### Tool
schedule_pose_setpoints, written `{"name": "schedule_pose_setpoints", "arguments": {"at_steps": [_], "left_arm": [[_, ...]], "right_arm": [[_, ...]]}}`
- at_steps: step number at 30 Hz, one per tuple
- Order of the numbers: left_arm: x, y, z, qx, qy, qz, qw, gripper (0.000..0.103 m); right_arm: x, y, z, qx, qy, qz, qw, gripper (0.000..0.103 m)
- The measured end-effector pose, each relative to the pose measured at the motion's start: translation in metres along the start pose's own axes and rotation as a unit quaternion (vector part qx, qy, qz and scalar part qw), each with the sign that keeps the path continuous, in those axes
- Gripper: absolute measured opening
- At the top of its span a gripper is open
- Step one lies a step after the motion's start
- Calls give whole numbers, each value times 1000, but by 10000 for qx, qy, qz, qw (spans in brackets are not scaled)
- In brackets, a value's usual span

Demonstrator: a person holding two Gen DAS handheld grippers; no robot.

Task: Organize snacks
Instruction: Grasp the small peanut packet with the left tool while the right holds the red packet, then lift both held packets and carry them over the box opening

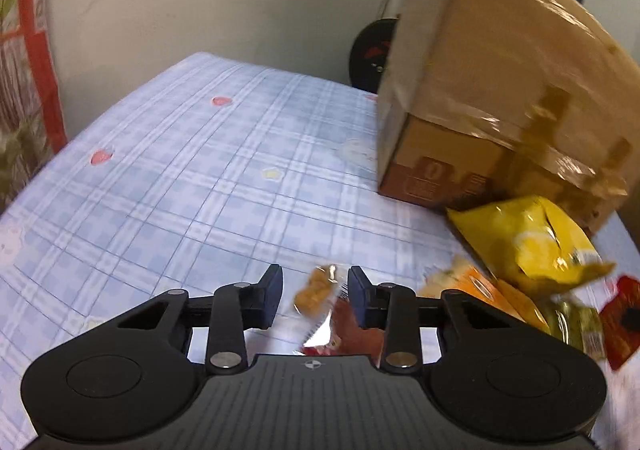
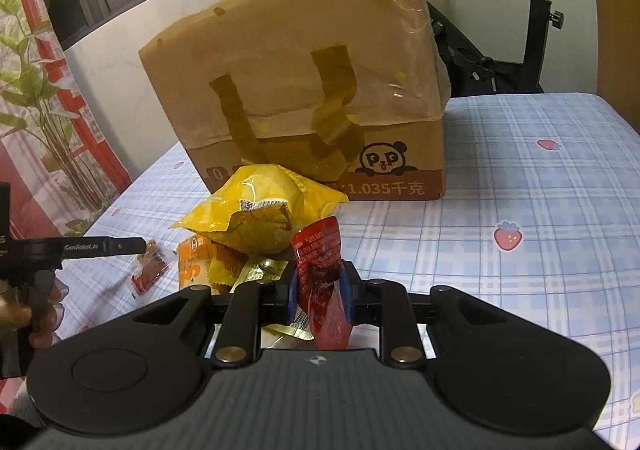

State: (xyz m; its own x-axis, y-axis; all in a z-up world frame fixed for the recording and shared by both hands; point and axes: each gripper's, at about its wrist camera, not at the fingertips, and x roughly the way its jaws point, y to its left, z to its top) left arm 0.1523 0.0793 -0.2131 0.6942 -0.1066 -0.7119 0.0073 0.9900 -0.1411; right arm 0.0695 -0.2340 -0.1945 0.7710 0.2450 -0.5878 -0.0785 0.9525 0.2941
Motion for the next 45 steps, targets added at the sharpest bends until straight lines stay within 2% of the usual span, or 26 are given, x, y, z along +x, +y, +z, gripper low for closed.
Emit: {"name": "schedule_pose_setpoints", "arguments": {"at_steps": [7,8,9,10,17,20,32,39,45], "left_arm": [[15,-9,-4,401,112,93,9991,38],[15,-9,-5,419,88,91,9990,35],[15,-9,-6,426,73,102,9990,26],[13,-9,-6,398,59,98,9991,21],[-19,-3,2,109,-275,-81,9995,20],[-36,-9,9,183,-479,-65,9987,20],[-97,-41,49,425,-1141,-599,9908,20],[-142,-53,79,563,-1619,-741,9824,21],[-151,-64,101,613,-1763,-764,9795,21]], "right_arm": [[1,-2,0,15,42,-35,10000,23],[1,-2,0,18,42,-41,10000,23],[1,-2,0,23,44,-47,10000,23],[1,-2,0,25,48,-52,10000,23],[-5,-4,5,42,-52,-58,10000,23],[-10,-6,12,79,-163,-5,9998,23],[-40,5,63,-242,-847,152,9960,23],[-61,15,94,-326,-1151,352,9922,23],[-67,22,116,-518,-1395,393,9881,23]]}}
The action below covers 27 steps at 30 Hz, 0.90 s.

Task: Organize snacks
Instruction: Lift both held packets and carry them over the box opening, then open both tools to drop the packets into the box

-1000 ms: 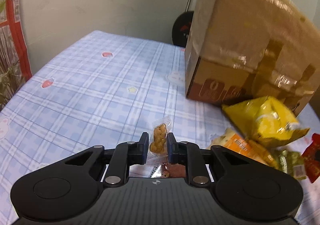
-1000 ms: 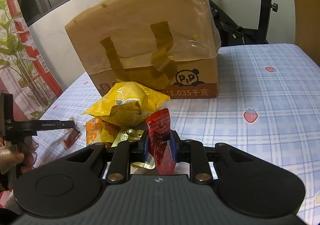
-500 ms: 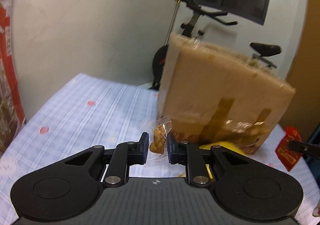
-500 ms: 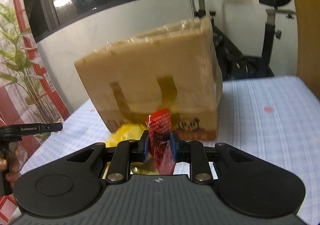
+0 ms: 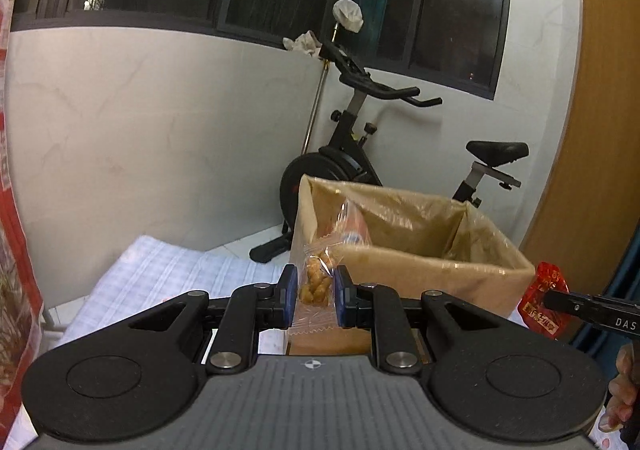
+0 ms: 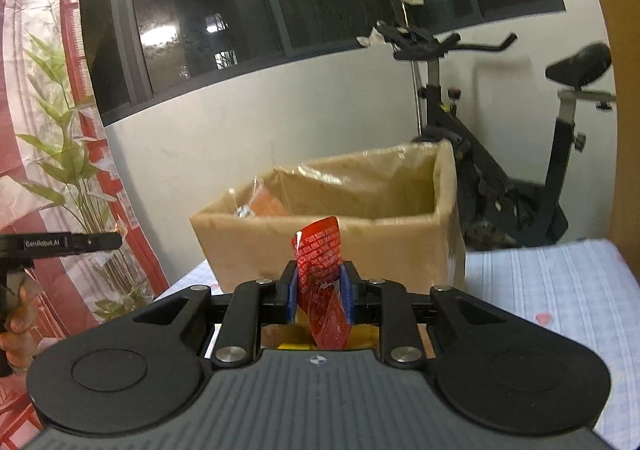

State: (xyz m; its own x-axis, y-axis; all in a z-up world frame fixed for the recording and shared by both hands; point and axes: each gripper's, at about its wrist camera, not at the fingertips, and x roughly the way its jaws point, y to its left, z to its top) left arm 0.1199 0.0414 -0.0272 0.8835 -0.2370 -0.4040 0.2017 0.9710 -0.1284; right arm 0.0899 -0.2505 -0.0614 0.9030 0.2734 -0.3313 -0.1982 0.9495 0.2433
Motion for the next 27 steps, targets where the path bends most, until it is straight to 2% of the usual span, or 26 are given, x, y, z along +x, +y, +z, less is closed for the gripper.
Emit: {"name": "schedule_pose_setpoints", "arguments": {"at_steps": [6,13,18,24,25,27], "left_arm": [[18,-20,16,88,-78,-174,9998,21],[78,-56,44,240,-19,-467,9986,21],[128,-78,54,298,358,-731,9962,21],[176,-94,49,444,791,-629,9939,22],[182,-95,48,472,865,-584,9934,23],[190,-92,46,427,1021,-611,9920,34]], "right_arm": [[9,2,18,-39,-207,80,9997,23],[43,4,51,-328,-339,13,9989,23],[83,-7,66,-518,-107,-390,9978,23],[117,-28,60,-557,341,-755,9950,23],[121,-31,59,-536,406,-789,9946,23],[126,-37,55,-455,486,-924,9935,25]]}}
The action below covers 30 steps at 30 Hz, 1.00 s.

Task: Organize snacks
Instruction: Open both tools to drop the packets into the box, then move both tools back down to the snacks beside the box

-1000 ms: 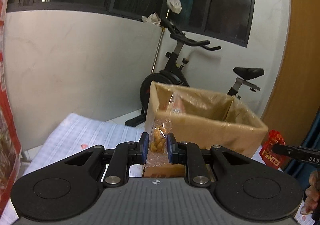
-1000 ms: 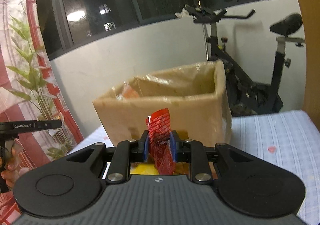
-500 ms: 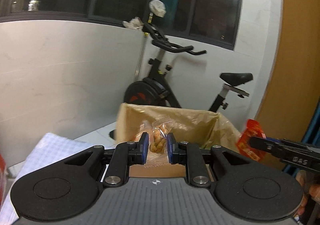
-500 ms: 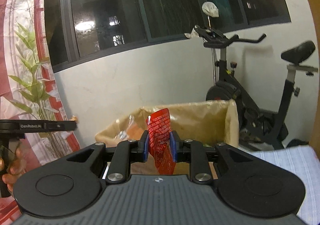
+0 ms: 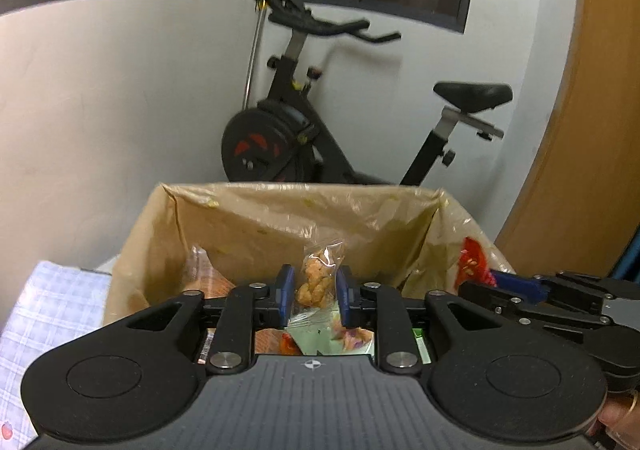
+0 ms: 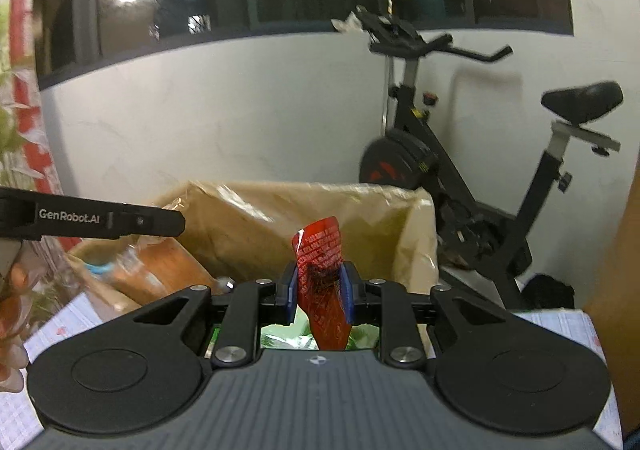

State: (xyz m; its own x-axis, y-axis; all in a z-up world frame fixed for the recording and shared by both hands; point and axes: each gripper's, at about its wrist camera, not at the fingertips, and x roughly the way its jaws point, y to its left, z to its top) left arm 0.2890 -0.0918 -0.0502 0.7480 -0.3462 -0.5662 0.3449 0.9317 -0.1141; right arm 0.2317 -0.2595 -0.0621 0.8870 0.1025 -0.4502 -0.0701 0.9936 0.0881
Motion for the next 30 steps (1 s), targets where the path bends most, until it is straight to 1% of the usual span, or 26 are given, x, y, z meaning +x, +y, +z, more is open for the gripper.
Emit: {"name": "schedule_pose_setpoints", "arguments": {"at_steps": [1,2,3,5,8,10,14,17,19,24,30], "left_arm": [[3,4,-1,-113,52,-59,9999,52],[4,8,-2,-249,51,-34,9997,66],[5,10,-1,-337,27,12,9994,69],[1,17,-4,-409,29,43,9992,69],[-10,24,-5,-471,29,123,9988,69],[-22,28,-5,-492,39,105,9987,69],[-53,34,-8,-448,-13,127,9989,69],[-81,44,-14,-588,-63,-2,9983,69],[-98,49,-20,-609,-72,-16,9981,69],[-131,63,-45,-410,-62,128,9991,69],[-154,85,-78,-128,-77,635,9979,69]], "right_arm": [[2,-1,-1,15,38,-90,10000,29],[2,-1,-1,1,57,-180,9998,36],[2,-2,-2,-5,70,-242,9997,38],[1,-5,-1,69,78,-179,9998,44],[-8,-10,1,224,47,-141,9996,46],[-14,-11,4,260,4,-115,9996,47],[-35,-9,3,380,-70,92,9992,47],[-50,-6,2,455,-106,271,9985,47],[-59,-3,-2,545,-82,388,9977,47],[-82,4,-17,676,-107,627,9957,47],[-93,15,-38,795,-109,697,9943,47]]}}
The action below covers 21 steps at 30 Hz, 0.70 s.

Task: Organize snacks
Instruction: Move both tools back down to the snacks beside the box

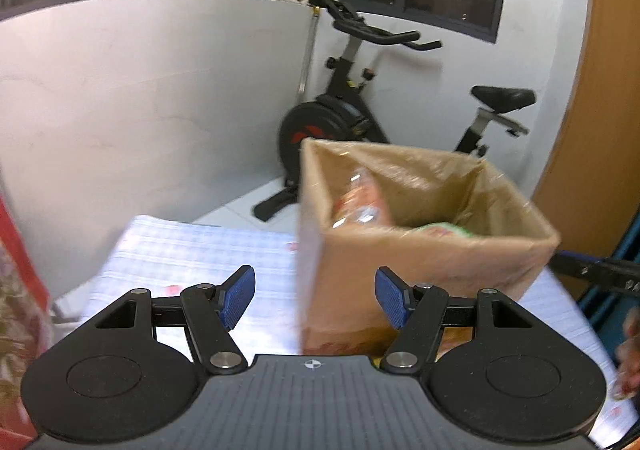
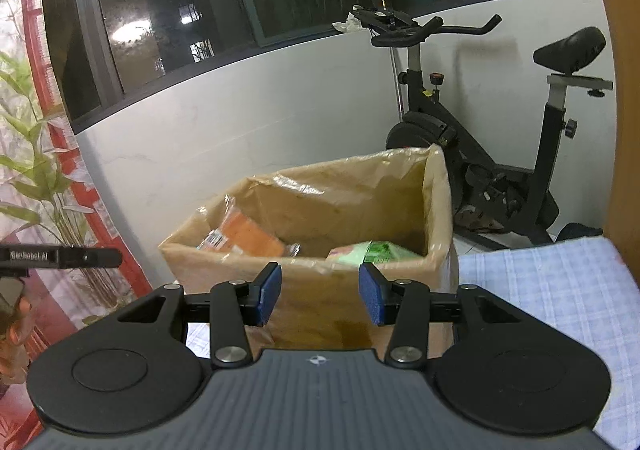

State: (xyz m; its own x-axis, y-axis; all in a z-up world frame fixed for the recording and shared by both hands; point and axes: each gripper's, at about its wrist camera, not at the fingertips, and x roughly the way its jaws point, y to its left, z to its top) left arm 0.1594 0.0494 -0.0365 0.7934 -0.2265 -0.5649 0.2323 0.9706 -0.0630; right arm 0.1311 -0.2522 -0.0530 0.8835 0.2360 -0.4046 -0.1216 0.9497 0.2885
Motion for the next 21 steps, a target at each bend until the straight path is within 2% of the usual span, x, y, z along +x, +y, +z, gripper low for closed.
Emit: {"name": "schedule_pose_setpoints", "arguments": {"at_steps": [6,13,16,21], "left_arm": [[-5,14,-37,115,93,206,9997,69],[15,26,-76,-46,364,172,9992,69],[20,32,-85,-150,424,130,9989,69],[26,29,-99,42,433,147,9989,69]], "right_arm": [[7,9,-37,-4,321,10,9995,47],[26,13,-87,9,930,-106,9956,47],[32,11,-100,-10,1122,-162,9936,47],[36,7,-114,-41,1338,-286,9906,47]]}}
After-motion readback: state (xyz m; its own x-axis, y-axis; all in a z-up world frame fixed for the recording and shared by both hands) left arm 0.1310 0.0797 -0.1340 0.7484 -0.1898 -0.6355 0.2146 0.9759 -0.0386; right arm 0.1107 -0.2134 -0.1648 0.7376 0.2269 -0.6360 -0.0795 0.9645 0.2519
